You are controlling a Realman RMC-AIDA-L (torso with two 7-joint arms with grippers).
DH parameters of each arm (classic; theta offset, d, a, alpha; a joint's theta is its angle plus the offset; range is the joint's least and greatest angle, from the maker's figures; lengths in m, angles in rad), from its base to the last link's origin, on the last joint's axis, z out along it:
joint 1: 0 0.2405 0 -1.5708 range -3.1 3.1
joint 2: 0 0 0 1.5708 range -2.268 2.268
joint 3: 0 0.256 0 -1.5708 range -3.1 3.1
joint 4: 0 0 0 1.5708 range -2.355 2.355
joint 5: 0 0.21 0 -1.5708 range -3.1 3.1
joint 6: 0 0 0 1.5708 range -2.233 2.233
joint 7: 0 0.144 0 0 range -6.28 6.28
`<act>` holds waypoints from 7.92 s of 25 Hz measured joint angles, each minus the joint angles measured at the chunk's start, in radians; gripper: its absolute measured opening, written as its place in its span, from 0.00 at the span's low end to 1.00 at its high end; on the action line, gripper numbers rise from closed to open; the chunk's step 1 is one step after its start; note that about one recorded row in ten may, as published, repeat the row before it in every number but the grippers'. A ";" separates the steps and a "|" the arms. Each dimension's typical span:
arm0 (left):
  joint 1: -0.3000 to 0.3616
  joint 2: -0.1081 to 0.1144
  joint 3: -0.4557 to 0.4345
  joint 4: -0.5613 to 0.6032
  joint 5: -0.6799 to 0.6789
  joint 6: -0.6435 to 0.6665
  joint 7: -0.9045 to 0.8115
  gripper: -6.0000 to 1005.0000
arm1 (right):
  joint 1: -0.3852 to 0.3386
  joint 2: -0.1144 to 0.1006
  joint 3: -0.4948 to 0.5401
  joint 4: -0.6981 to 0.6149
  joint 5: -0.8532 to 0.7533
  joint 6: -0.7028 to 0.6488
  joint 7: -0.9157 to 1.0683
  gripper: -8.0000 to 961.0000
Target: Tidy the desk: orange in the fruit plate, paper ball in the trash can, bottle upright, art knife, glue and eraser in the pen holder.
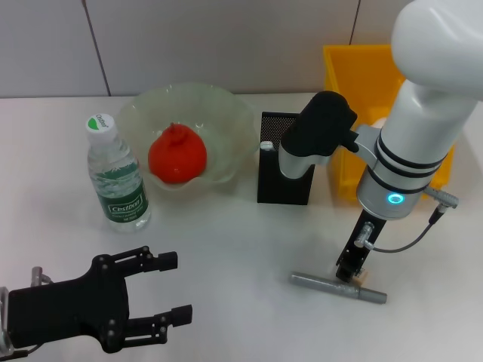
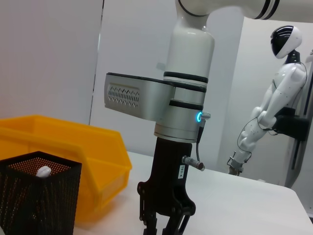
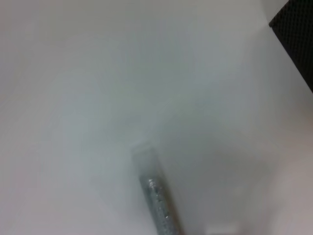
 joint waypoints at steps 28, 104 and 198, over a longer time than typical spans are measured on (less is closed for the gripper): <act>-0.004 0.002 0.000 0.002 -0.001 0.001 0.000 0.78 | -0.094 -0.012 0.201 -0.336 0.116 -0.139 -0.103 0.28; 0.014 -0.003 0.012 -0.014 -0.028 -0.012 0.000 0.78 | -0.005 -0.012 0.214 -0.234 0.146 -0.268 -0.303 0.63; 0.016 -0.004 0.021 -0.023 -0.036 -0.006 0.014 0.78 | -0.195 -0.015 0.340 -0.326 0.300 -0.143 -0.520 0.15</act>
